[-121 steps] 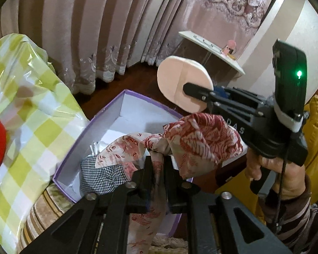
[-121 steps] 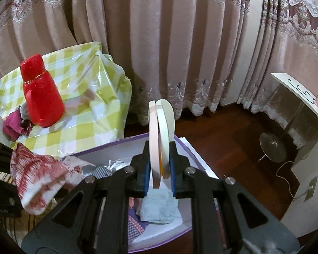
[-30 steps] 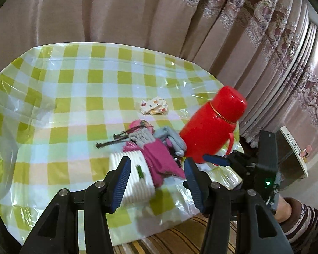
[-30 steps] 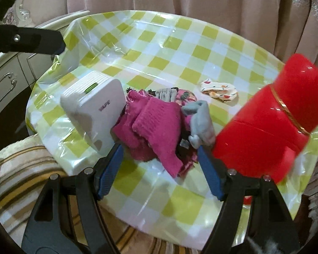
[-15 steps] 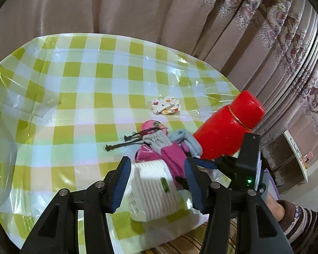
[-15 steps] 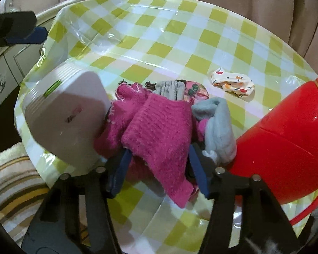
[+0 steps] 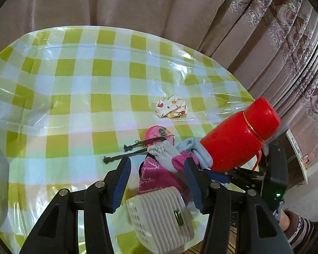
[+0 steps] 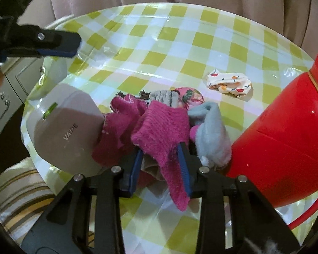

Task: Organize soft objects
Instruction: 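Grasp the pink knit sock with the right tool, then grasp the white orange-print cloth with the left tool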

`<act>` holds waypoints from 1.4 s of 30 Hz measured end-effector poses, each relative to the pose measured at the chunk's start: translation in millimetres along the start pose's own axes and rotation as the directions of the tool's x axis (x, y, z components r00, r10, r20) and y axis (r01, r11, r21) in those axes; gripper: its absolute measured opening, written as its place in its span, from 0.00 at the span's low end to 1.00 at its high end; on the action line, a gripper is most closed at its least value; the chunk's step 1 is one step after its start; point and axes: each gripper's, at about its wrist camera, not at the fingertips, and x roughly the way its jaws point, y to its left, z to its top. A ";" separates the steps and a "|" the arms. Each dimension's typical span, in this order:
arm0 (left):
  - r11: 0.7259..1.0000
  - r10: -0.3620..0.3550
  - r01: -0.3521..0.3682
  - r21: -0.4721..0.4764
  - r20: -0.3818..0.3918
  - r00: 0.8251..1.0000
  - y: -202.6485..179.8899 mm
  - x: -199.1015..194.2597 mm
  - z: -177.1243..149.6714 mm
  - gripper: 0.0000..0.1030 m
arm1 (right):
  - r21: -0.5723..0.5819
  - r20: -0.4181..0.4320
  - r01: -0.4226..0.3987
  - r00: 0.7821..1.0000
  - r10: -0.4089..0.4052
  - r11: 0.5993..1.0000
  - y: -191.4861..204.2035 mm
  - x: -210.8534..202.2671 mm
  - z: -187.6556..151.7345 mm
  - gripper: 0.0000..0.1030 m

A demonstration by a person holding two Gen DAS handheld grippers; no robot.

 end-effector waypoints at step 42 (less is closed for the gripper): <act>0.837 0.340 -0.121 0.534 -0.334 0.879 -116.0 280.3 119.8 0.67 | 0.132 0.126 0.068 0.988 -0.084 0.989 -58.5 -135.2 -65.6 0.10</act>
